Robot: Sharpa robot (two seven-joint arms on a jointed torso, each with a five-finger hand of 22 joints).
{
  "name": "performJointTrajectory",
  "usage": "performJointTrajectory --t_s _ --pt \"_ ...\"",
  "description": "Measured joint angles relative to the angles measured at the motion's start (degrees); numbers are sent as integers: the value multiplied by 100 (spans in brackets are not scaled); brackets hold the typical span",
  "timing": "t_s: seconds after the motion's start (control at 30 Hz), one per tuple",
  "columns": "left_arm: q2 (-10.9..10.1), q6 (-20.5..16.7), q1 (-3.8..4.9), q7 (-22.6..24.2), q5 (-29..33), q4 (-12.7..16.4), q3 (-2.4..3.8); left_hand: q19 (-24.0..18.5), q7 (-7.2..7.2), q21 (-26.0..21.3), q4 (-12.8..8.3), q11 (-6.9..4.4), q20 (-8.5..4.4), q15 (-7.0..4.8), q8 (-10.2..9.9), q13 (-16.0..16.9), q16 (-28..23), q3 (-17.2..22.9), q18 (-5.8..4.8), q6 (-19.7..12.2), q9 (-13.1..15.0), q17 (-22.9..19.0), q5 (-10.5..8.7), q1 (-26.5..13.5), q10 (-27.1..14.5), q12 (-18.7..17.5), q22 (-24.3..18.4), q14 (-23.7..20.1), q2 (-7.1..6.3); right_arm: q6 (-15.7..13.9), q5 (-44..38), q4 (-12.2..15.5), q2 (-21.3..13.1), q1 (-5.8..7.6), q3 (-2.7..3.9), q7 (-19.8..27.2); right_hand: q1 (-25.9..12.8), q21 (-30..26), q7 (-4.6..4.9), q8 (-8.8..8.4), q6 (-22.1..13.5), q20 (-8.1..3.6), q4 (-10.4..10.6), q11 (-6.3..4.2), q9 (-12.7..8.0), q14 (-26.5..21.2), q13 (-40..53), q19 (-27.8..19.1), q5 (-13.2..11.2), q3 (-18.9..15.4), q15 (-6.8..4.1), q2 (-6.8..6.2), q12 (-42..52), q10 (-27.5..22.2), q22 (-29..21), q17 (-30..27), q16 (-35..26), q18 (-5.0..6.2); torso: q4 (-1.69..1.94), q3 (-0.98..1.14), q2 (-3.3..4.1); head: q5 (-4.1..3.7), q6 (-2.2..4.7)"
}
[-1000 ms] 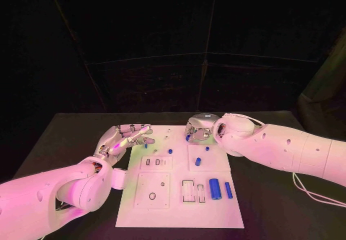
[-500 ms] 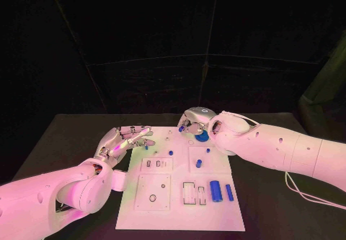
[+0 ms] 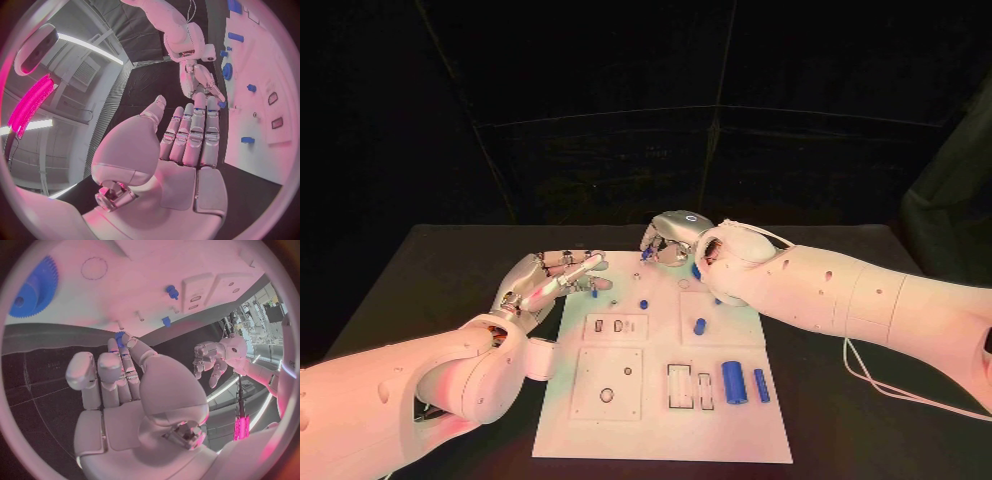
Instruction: Assemble the parts on the task board
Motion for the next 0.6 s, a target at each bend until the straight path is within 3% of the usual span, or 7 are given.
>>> performJointTrajectory --t_s 0.6 --pt "4 16 20 -14 0 0 0 0 0 0 0 0 0 0 0 0 0 0 0 0 0 -1 0 0 0 0 0 0 0 207 -26 -326 228 1 -1 -53 -75 0 20 0 -21 20 33 20 0 -21 -1 -21 -67 171 21 -75 0 -20 -1 -34 0 1 5 -8 23 19 -10"
